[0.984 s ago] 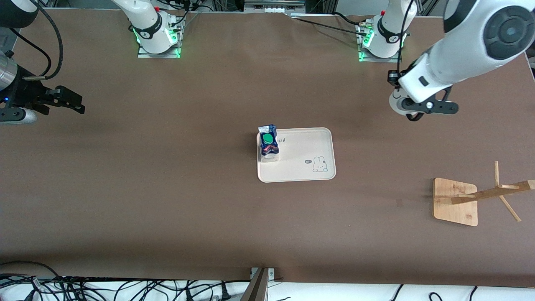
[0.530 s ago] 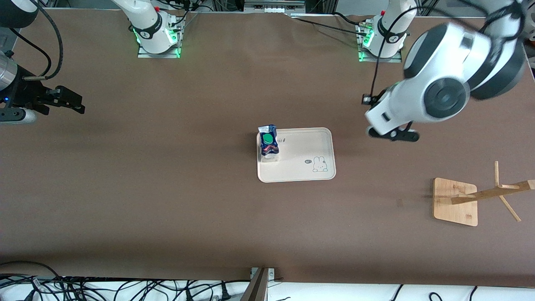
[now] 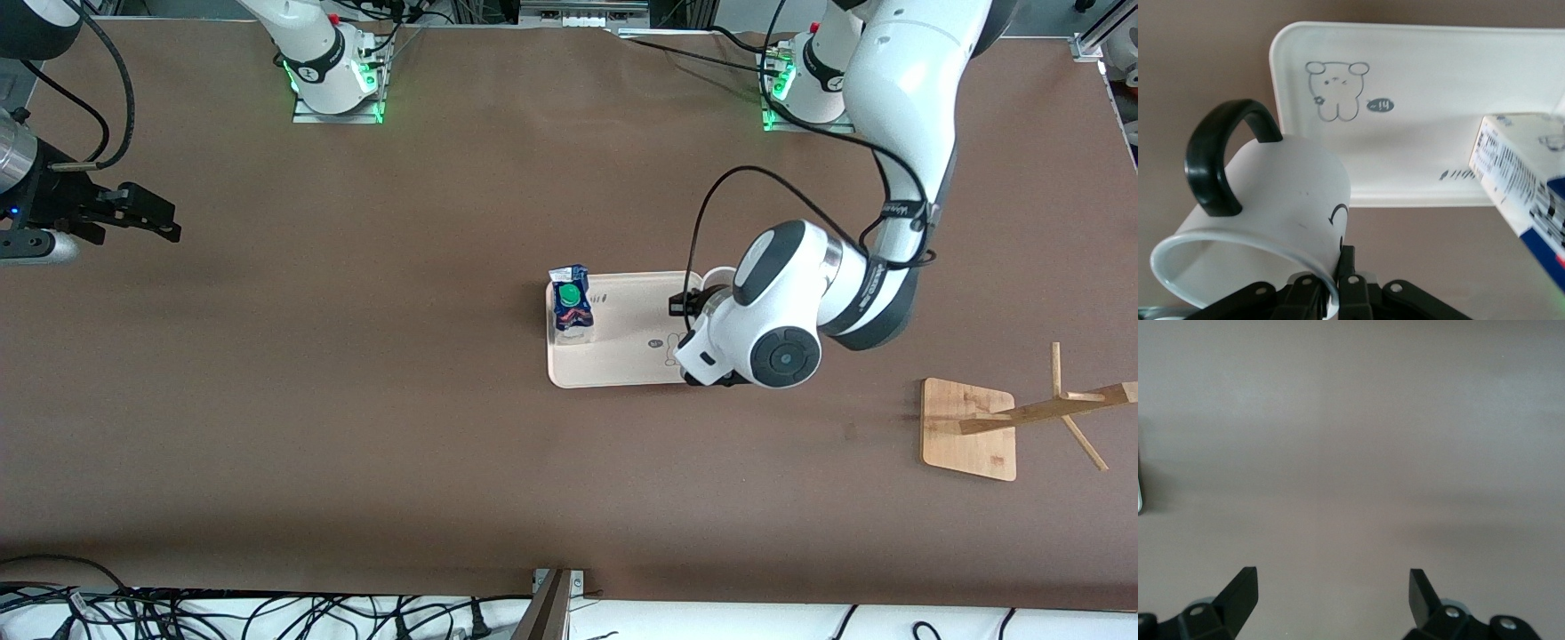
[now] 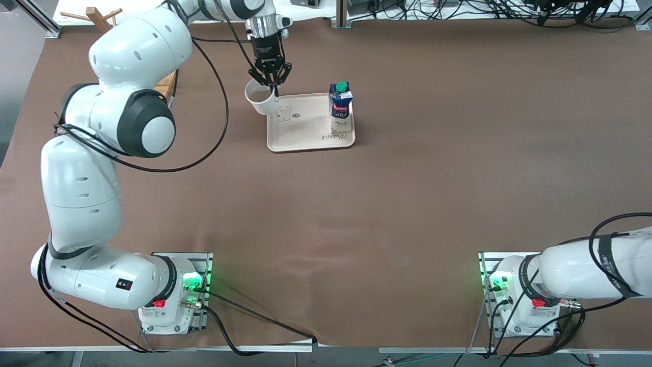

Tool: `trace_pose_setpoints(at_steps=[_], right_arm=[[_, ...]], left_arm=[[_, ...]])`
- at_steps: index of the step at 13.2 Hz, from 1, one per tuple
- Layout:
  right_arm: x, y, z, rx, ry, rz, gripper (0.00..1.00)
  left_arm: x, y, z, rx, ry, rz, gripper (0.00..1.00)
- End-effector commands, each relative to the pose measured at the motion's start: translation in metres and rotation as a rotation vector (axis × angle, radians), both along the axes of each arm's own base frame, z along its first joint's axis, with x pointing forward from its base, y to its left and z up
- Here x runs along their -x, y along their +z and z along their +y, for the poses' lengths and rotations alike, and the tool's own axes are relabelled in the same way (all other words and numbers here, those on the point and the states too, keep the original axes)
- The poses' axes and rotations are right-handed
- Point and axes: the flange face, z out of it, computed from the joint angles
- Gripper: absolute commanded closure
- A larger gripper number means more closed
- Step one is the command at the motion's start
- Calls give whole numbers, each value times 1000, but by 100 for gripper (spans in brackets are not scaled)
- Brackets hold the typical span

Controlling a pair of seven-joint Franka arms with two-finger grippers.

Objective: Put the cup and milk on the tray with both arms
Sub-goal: 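Carry the white mug with the left gripper over the tray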

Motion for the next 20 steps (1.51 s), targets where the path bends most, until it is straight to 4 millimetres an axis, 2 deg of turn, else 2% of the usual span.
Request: trace_pose_setpoints(at_steps=[1, 2, 4, 6, 8, 11, 14, 15, 16, 17, 19, 20], right_arm=[[0, 5, 0, 14, 7, -3, 0], [0, 4, 0, 14, 7, -1, 0], [-1, 4, -2, 12, 4, -1, 0], [-1, 4, -1, 8, 2, -1, 0], [-1, 4, -1, 6, 0, -4, 0], [-2, 4, -1, 3, 0, -7, 0], [-2, 4, -1, 3, 0, -7, 0], [-2, 4, -1, 3, 0, -7, 0], [-2, 4, -1, 3, 0, -7, 0], [-2, 4, -1, 3, 0, -7, 0], [-2, 4, -1, 3, 0, -7, 0], [-2, 4, -1, 3, 0, -7, 0]], left_arm=[[4, -29, -41, -12, 46, -15, 100], [6, -37, -48, -18, 53, -17, 100], [9, -51, -49, -28, 50, 1, 100], [17, -74, -47, -54, 39, 33, 100], [19, -77, -46, -60, 40, 38, 100], [28, -90, -58, -82, 43, 45, 100], [29, -92, -66, -108, 27, 4, 100], [29, -91, -66, -113, 33, 2, 83], [28, -91, -65, -114, 32, 0, 10], [29, -90, -66, -115, 30, -2, 0], [28, -85, -66, -112, 30, -8, 0], [27, -76, -66, -109, 29, -15, 0]])
